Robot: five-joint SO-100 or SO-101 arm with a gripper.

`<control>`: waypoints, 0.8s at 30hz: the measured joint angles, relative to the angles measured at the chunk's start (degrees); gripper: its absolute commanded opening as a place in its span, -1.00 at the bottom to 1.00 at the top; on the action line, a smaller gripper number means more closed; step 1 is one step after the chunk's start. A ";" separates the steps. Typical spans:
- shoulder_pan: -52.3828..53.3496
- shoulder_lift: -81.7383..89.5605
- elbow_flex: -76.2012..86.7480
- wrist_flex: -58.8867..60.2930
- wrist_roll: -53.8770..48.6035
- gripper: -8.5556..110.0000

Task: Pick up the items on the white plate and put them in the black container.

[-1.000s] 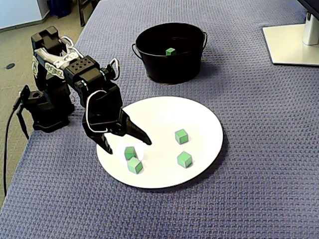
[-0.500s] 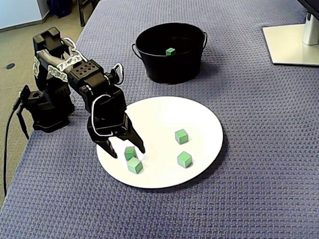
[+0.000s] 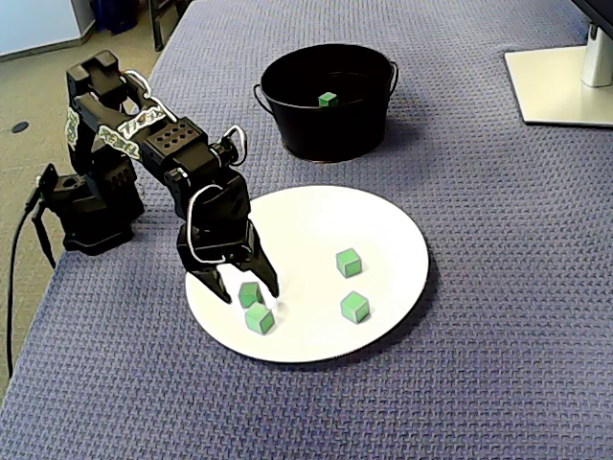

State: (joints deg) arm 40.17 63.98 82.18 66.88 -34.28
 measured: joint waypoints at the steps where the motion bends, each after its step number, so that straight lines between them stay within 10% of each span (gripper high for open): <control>1: -0.26 0.00 0.18 0.00 0.26 -0.71; 24: -6.94 19.25 -14.41 14.24 9.84 -0.86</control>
State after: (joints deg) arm 33.22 83.23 67.76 81.12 -24.43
